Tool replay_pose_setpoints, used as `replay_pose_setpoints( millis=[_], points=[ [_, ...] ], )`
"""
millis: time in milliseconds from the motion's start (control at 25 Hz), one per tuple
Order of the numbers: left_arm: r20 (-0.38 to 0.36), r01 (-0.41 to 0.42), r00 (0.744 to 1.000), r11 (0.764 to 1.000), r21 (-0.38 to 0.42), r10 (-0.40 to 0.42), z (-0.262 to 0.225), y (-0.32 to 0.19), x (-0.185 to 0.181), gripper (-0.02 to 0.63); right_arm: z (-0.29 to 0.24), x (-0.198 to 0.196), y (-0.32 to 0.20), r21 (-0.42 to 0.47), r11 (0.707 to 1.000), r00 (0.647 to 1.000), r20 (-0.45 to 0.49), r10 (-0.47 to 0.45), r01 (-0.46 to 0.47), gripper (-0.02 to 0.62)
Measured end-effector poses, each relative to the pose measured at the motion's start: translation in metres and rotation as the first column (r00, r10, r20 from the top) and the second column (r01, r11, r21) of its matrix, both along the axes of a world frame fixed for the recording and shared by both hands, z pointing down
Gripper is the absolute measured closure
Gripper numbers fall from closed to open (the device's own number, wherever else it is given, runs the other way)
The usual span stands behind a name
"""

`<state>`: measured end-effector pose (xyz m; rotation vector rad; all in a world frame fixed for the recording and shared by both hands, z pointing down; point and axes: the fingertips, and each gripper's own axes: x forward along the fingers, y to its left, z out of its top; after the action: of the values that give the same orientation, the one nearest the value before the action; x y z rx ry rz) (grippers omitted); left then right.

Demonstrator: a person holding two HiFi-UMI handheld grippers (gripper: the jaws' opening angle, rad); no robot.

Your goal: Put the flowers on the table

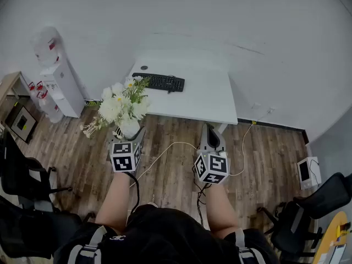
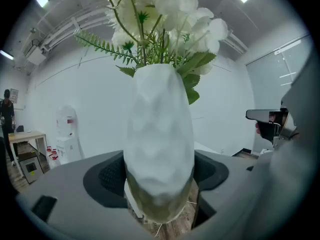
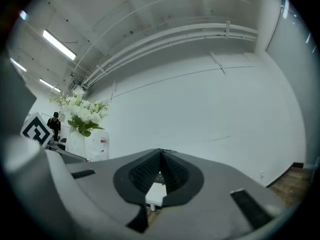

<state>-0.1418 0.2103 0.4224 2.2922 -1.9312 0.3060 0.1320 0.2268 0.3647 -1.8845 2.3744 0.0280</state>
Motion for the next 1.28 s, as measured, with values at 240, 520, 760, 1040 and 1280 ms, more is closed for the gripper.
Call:
replay_pose_setpoints(
  millis=[240, 520, 760, 1040, 1280],
  points=[
    [0.011, -0.011, 1.0, 1.0, 0.003, 0.011, -0.004, 0.002, 0.0, 0.218, -0.003, -0.008, 0.002, 0.01, 1.0, 1.0, -0.005, -0.003, 0.003, 0.595],
    [0.018, -0.02, 1.0, 1.0, 0.016, 0.02, -0.006, 0.003, 0.002, 0.218, 0.001, -0.016, 0.003, 0.005, 1.0, 1.0, 0.002, -0.021, 0.021, 0.594],
    [0.026, -0.029, 0.999, 0.999, 0.012, 0.029, -0.002, -0.001, -0.003, 0.218, 0.005, -0.022, -0.002, 0.013, 1.0, 0.999, 0.026, -0.022, 0.022, 0.594],
    [0.013, -0.048, 0.999, 0.999, 0.018, 0.048, -0.004, -0.028, -0.032, 0.218, 0.005, -0.058, -0.024, 0.014, 1.0, 1.0, 0.003, -0.02, 0.02, 0.594],
    [0.008, -0.075, 0.997, 0.997, 0.022, 0.075, 0.002, -0.055, -0.06, 0.218, 0.012, -0.089, -0.043, 0.019, 1.0, 1.0, -0.005, 0.006, -0.006, 0.594]
  ],
)
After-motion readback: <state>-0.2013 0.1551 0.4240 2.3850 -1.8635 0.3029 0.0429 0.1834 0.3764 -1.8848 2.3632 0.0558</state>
